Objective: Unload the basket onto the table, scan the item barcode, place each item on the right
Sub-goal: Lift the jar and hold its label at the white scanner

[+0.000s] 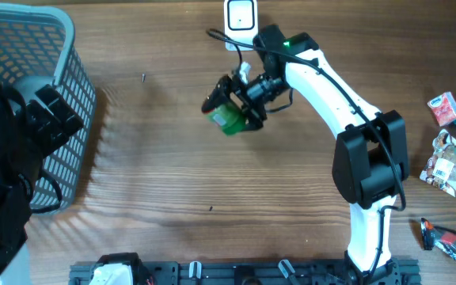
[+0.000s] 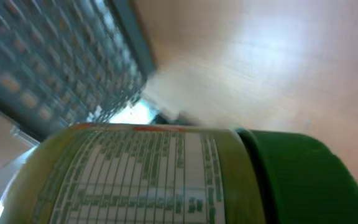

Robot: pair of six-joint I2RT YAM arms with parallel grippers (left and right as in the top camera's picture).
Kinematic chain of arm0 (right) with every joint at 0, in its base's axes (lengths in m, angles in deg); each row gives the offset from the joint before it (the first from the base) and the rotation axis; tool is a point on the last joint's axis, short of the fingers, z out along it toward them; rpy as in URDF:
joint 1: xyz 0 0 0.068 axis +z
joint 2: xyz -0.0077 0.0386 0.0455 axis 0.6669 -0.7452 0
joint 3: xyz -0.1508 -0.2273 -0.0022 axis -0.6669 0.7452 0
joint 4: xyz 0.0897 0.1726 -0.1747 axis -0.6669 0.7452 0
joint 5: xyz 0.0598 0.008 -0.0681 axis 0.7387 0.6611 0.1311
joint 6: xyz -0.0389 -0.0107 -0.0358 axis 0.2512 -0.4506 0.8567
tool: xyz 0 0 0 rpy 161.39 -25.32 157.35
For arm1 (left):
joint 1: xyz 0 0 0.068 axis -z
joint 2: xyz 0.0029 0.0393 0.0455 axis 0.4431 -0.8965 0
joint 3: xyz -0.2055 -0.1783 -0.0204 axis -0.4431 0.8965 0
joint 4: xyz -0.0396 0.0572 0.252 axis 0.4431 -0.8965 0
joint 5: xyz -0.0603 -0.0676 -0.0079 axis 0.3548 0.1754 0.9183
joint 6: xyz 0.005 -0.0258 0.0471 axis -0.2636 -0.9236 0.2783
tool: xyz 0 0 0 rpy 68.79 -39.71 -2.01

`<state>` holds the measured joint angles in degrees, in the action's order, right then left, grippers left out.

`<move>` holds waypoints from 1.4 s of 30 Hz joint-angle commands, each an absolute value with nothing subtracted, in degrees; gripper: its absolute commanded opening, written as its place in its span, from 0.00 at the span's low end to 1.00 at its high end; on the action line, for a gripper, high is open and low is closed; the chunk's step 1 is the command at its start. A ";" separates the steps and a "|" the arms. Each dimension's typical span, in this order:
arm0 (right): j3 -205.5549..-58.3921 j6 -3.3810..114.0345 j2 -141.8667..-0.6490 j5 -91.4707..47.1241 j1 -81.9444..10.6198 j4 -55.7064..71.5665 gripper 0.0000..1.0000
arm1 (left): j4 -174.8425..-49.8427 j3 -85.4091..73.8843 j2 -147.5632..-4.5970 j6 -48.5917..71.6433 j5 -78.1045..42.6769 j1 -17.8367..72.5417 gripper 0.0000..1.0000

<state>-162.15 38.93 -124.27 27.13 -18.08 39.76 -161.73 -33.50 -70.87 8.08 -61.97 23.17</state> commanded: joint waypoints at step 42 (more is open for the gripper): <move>-163.41 64.62 -141.74 -42.88 -18.21 -51.20 0.81 | -161.77 -33.83 -70.98 8.54 -62.11 22.75 1.00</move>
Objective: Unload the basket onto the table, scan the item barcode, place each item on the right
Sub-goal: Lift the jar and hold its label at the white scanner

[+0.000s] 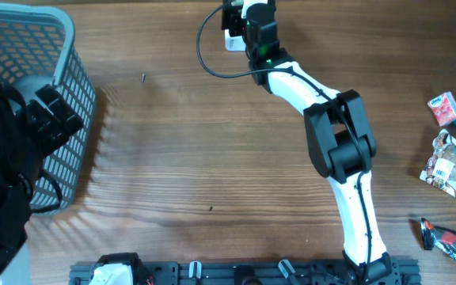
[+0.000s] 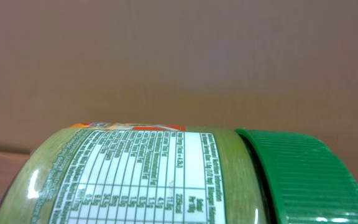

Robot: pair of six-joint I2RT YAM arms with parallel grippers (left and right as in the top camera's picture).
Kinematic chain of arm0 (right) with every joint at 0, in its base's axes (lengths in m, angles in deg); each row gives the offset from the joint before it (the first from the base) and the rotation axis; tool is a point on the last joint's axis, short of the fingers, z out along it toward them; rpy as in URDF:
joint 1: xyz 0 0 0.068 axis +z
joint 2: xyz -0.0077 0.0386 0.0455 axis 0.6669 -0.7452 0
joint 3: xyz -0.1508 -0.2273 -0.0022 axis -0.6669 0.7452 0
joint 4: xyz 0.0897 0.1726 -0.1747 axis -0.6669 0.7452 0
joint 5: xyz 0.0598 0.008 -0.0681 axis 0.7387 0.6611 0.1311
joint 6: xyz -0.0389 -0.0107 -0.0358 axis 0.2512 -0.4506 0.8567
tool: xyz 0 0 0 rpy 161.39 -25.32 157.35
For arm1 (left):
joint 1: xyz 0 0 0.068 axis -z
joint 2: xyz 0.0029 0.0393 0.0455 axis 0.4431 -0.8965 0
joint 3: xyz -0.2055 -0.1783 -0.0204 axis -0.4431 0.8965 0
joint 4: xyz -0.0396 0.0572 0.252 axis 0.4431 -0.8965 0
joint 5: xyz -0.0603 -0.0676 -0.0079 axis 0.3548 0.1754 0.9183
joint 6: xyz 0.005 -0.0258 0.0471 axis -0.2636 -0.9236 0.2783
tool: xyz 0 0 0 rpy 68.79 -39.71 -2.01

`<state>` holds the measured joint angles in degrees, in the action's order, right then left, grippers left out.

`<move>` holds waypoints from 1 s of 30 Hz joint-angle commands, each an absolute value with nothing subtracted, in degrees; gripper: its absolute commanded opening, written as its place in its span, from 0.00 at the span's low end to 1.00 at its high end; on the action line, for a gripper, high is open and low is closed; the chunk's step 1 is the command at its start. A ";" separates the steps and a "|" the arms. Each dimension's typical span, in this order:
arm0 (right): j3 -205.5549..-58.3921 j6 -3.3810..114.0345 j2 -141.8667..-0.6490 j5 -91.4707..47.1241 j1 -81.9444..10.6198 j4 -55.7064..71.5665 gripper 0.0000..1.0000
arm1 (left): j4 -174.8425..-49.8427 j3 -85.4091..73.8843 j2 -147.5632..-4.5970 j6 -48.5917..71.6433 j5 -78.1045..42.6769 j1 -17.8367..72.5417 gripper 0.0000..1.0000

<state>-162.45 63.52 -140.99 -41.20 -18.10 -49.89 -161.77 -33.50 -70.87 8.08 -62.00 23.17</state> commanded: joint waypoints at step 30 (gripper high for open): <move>-163.44 70.71 -133.10 -47.08 -16.18 -40.12 0.78 | -161.77 -33.83 -70.98 8.54 -62.11 22.75 1.00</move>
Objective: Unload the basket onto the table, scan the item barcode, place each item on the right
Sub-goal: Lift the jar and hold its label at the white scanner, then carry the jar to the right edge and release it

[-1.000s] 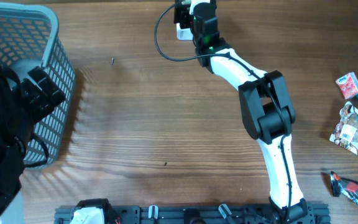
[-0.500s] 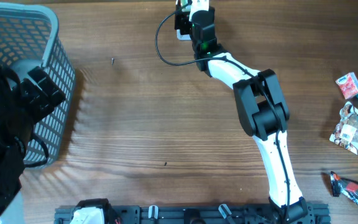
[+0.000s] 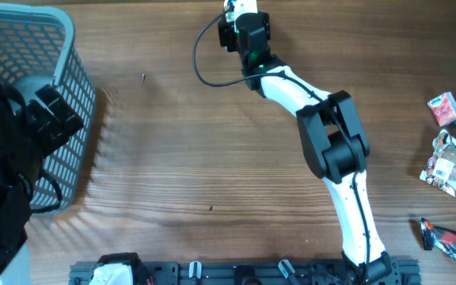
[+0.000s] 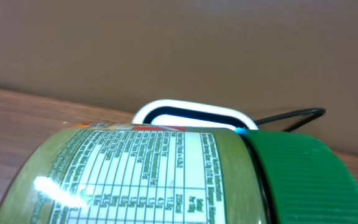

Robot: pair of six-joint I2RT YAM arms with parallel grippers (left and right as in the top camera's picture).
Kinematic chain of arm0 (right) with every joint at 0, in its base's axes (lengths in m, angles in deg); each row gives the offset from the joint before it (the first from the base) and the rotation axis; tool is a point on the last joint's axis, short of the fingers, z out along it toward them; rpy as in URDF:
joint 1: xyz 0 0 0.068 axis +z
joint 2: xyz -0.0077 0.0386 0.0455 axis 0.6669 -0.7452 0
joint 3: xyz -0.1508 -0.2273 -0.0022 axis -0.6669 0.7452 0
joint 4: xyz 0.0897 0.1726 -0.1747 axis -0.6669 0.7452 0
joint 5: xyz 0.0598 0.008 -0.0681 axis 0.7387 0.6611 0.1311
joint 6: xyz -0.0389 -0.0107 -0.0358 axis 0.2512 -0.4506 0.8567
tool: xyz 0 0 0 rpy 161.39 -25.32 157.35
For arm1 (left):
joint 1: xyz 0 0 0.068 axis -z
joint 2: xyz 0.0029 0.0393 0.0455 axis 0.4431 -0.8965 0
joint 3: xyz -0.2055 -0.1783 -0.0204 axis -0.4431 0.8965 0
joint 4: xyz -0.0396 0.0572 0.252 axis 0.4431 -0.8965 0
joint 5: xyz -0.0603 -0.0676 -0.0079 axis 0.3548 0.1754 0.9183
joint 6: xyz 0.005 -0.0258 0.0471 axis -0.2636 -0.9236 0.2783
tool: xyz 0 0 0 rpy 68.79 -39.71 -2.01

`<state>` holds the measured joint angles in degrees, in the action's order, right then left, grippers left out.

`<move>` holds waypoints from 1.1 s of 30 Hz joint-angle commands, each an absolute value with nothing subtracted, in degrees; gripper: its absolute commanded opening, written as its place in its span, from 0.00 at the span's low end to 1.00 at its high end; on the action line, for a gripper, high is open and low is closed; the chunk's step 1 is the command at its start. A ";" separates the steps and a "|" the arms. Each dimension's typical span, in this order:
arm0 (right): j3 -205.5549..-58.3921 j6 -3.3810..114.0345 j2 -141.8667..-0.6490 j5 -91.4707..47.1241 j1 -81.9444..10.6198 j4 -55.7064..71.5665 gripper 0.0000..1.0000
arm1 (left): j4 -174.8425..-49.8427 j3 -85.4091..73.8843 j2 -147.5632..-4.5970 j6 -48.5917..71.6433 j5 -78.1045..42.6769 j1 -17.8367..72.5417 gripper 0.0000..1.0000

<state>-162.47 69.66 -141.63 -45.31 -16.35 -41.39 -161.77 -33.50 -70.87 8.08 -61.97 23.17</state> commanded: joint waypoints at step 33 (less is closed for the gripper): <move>-139.74 39.28 -117.37 -54.07 -64.81 17.03 0.82 | -161.77 -33.83 -70.98 8.54 -62.11 22.75 1.00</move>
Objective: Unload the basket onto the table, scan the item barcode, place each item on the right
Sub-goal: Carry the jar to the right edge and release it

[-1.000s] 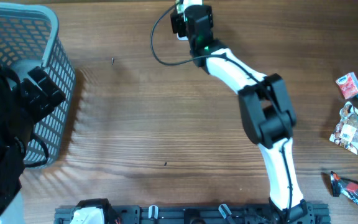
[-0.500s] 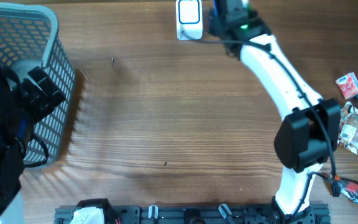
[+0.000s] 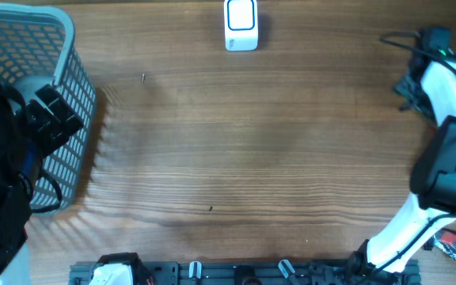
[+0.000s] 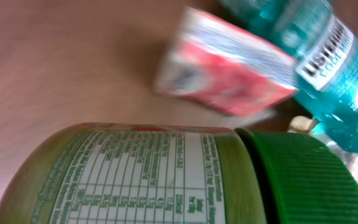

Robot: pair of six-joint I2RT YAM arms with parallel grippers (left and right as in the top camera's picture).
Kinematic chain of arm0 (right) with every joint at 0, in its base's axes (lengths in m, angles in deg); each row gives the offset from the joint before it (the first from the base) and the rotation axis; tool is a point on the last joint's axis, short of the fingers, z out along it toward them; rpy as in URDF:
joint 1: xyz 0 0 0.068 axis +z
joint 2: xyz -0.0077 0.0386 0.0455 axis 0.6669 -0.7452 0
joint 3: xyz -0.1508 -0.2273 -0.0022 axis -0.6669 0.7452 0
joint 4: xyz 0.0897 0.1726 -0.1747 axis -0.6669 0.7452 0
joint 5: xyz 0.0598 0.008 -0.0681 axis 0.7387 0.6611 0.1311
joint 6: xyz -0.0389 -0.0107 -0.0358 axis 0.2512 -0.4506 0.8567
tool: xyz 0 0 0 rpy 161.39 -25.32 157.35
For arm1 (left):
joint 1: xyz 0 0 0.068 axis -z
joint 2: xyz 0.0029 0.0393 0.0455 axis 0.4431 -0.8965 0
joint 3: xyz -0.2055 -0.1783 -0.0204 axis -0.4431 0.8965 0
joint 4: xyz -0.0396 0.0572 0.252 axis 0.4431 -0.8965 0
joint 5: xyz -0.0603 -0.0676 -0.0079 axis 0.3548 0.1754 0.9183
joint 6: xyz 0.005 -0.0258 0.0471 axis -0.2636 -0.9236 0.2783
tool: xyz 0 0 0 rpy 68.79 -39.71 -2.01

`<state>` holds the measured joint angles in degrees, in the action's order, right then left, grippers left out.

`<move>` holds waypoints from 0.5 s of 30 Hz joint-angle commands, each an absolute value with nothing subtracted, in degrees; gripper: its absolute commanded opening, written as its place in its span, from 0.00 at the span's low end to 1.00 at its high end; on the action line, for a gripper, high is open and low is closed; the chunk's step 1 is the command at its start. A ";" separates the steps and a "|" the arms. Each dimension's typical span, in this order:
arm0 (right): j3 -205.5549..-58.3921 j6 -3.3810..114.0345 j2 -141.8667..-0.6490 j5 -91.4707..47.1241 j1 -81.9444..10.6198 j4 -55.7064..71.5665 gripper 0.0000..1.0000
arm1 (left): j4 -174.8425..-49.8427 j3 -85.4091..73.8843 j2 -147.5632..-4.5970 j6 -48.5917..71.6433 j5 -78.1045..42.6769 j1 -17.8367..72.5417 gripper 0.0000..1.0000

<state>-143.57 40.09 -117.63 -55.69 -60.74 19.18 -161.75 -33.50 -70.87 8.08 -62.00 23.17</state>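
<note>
A green jar (image 4: 135, 180) with a ribbed green lid (image 4: 303, 180) and a white nutrition label fills the lower part of the right wrist view. My right gripper (image 3: 408, 87) is shut on it at the table's far right, though its fingers are hidden in that view. In the overhead view the jar itself is hidden by the arm. The white barcode scanner (image 3: 240, 24) stands at the far edge, well left of the jar. At the left edge, my left arm (image 3: 42, 119) is a dark mass by the basket, and its jaws cannot be made out.
A red-pink box (image 4: 222, 71) and a teal mouthwash bottle (image 4: 328, 62) lie just beyond the jar. A grey mesh basket (image 3: 54, 47) stands at the far left. A black and red packet (image 3: 454, 241) lies at the front right.
My right gripper was holding the jar at the scanner on the far edge. It is now at the table's far right, with the jar over the red box and mouthwash bottle.
The right gripper first held the green jar above the table, below the scanner. Then it was up at the scanner on the far edge, and the scanner showed behind the jar. Now the jar is at the right by the pile of items. The left arm has stayed put.
</note>
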 commanded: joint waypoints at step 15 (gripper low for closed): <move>-160.14 48.20 -94.31 -53.20 -70.25 19.90 1.00 | -161.82 -33.85 -70.98 8.54 -62.11 22.75 1.00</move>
